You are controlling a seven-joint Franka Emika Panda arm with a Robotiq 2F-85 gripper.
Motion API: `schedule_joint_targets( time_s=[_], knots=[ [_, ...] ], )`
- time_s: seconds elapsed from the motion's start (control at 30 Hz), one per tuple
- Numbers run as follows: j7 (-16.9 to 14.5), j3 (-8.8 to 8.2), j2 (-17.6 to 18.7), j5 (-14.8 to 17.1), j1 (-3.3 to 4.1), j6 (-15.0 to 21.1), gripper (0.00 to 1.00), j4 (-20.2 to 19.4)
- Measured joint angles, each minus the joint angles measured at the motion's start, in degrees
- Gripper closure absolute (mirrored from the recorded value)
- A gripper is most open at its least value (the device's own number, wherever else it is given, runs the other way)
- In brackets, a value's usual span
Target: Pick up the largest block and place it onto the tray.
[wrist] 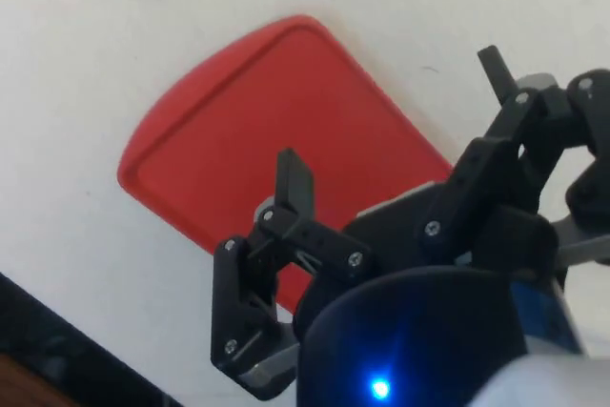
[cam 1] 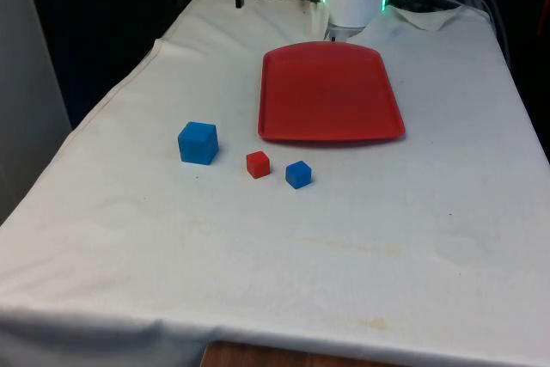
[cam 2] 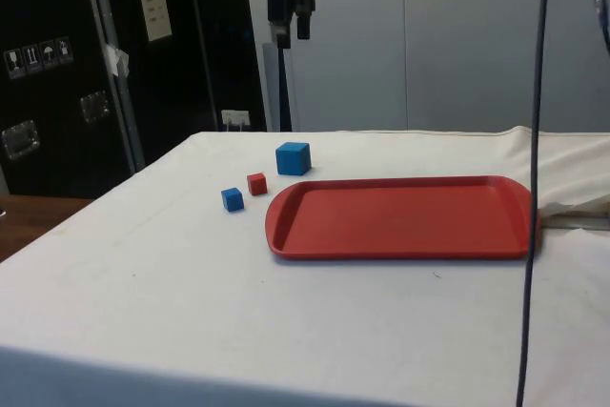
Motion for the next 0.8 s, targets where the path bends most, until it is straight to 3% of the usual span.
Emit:
schedule_joint_targets(
  time_s=[0.33,0.63,0.8],
  knots=[
    [-8.1,-2.23,5.2,9.1,-0.63,1.2,0.0,0.1],
    [-11.5,-2.18,10.8,14.7,-0.69,1.7,0.0,2.3],
    [-12.1,-2.12,12.8,16.3,-0.74,1.6,0.0,3.6]
  ],
)
